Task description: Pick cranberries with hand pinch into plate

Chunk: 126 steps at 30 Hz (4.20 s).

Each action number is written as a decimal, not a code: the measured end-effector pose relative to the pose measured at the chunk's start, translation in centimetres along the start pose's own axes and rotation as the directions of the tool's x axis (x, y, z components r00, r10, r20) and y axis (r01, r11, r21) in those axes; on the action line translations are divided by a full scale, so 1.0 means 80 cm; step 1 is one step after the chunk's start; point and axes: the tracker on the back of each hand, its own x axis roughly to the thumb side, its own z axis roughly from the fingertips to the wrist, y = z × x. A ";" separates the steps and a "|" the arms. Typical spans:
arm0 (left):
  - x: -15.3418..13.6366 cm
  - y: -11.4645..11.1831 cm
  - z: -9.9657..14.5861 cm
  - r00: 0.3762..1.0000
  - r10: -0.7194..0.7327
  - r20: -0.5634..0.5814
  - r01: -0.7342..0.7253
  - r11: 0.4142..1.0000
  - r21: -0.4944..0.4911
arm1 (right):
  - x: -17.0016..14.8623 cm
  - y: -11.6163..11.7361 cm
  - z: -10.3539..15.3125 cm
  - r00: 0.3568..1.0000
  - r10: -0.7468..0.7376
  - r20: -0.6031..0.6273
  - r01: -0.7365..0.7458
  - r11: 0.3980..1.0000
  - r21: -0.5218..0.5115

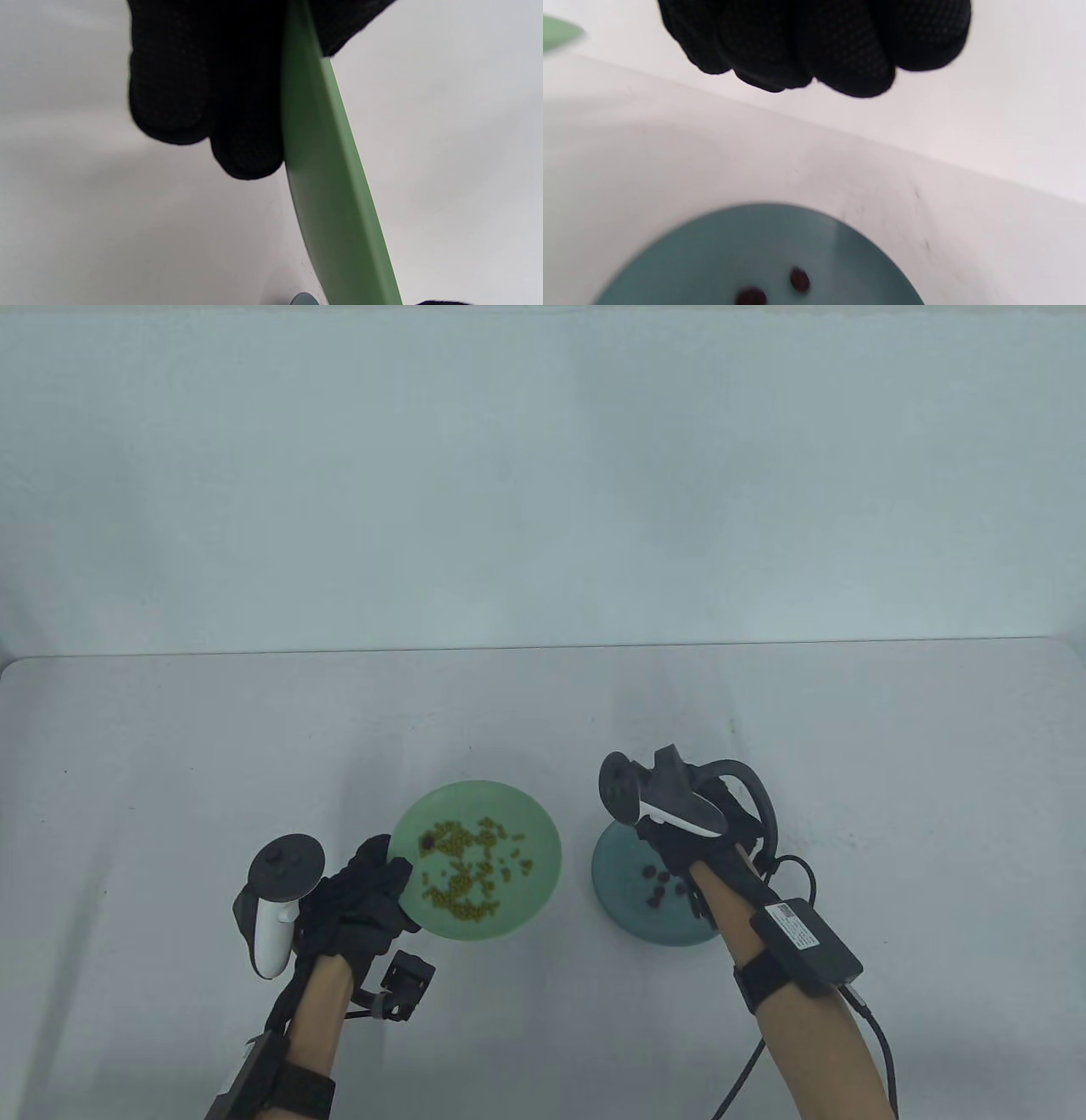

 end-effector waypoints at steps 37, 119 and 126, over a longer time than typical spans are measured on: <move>0.001 -0.007 -0.002 1.000 -0.004 0.012 0.004 1.000 -0.026 | 0.213 -0.030 -0.006 0.914 0.025 0.406 -0.028 1.000 0.003; 0.001 -0.003 -0.001 1.000 0.006 0.011 -0.005 1.000 -0.023 | 0.188 -0.064 0.006 0.900 0.014 0.436 0.007 0.999 -0.047; 0.000 -0.001 -0.001 1.000 0.002 0.002 -0.002 1.000 -0.014 | 0.129 -0.077 0.015 0.935 0.011 0.354 0.015 0.997 -0.071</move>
